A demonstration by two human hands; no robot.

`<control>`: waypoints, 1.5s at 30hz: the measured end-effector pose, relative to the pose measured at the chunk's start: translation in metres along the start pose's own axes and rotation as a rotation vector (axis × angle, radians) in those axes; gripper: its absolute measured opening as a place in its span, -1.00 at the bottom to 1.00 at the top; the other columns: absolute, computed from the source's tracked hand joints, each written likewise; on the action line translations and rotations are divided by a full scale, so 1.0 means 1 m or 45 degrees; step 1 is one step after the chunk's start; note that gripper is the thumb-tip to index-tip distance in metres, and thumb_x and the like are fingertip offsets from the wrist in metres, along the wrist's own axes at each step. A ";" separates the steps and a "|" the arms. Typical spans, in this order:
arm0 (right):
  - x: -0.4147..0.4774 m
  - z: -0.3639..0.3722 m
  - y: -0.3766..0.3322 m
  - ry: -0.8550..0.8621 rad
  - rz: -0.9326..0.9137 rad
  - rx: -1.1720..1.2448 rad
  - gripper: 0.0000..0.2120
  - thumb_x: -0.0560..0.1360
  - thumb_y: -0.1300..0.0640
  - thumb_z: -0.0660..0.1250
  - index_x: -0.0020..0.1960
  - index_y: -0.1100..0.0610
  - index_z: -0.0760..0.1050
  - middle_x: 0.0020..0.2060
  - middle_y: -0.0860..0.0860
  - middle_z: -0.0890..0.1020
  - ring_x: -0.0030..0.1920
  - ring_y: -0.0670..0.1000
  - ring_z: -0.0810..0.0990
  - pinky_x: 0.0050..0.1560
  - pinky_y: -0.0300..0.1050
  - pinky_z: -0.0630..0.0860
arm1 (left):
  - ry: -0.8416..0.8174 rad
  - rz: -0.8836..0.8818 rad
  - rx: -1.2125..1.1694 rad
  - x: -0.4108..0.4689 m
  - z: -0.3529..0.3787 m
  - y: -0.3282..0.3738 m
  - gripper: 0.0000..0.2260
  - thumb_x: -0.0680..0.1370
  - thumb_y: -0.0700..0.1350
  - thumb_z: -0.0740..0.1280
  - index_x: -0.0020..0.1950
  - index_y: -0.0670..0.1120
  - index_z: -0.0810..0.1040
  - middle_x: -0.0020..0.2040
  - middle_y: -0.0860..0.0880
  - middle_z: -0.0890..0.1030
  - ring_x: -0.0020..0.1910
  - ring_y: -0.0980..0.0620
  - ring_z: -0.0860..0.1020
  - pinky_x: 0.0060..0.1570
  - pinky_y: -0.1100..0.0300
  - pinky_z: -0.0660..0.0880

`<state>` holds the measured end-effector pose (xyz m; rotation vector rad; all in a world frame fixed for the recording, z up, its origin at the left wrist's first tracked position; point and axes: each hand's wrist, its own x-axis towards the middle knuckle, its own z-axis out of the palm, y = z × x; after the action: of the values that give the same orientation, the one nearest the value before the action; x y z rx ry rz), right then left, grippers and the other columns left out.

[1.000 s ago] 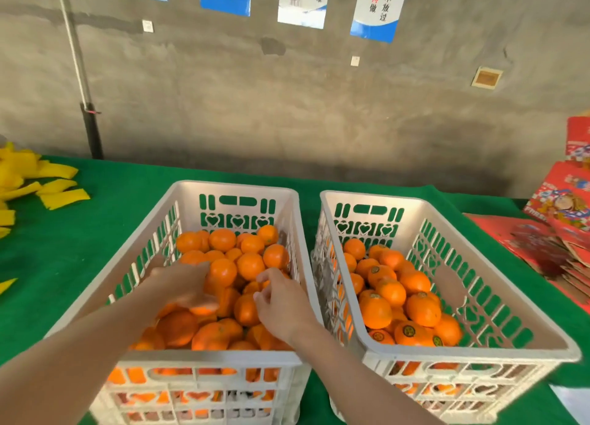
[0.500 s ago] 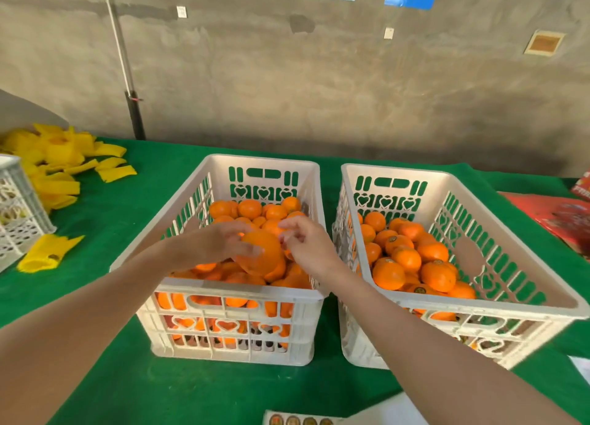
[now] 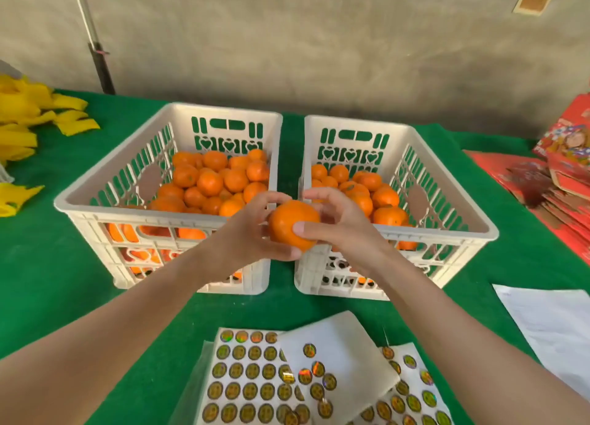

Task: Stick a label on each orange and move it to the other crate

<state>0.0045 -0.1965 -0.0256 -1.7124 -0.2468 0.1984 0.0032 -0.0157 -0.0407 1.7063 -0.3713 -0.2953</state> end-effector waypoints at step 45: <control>-0.042 -0.055 0.103 -0.158 0.283 -0.544 -0.74 0.48 0.22 0.37 0.12 0.03 0.44 -0.13 -0.14 0.49 -0.17 -0.10 0.51 -0.23 -0.29 0.47 | 0.116 -0.598 -0.878 -0.016 0.085 -0.074 -0.05 -0.15 0.19 0.65 0.19 -0.01 0.50 -0.04 -0.09 0.68 -0.07 -0.07 0.66 -0.15 0.10 0.56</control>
<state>-0.0159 -0.2753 -0.1196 -2.1564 -0.1988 0.4413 -0.0392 -0.0752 -0.1285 1.0961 0.1989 -0.6070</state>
